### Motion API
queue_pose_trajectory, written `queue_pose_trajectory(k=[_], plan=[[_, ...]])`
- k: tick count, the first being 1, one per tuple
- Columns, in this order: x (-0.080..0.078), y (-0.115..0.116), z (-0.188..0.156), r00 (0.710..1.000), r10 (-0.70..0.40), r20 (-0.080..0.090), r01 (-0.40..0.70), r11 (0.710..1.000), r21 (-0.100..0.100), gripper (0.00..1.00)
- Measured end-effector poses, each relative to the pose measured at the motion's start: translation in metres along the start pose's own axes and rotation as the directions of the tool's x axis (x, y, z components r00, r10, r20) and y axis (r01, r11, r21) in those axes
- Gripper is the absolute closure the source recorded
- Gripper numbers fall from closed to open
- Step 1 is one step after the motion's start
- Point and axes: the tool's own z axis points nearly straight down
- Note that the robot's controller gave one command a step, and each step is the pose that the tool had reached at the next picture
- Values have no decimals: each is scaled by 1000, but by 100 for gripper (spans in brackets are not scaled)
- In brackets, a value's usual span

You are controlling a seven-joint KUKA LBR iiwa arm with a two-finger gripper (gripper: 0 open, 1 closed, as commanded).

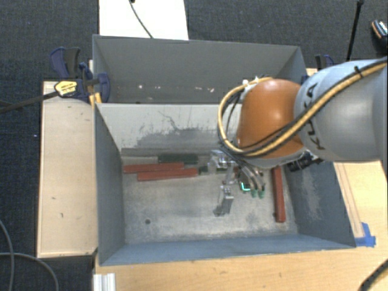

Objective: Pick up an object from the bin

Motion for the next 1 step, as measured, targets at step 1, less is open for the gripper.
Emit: queue_pose_trajectory(k=[1], plan=[[-69, -41, 61, 998, -56, 9, 56, 998, 3, 0]])
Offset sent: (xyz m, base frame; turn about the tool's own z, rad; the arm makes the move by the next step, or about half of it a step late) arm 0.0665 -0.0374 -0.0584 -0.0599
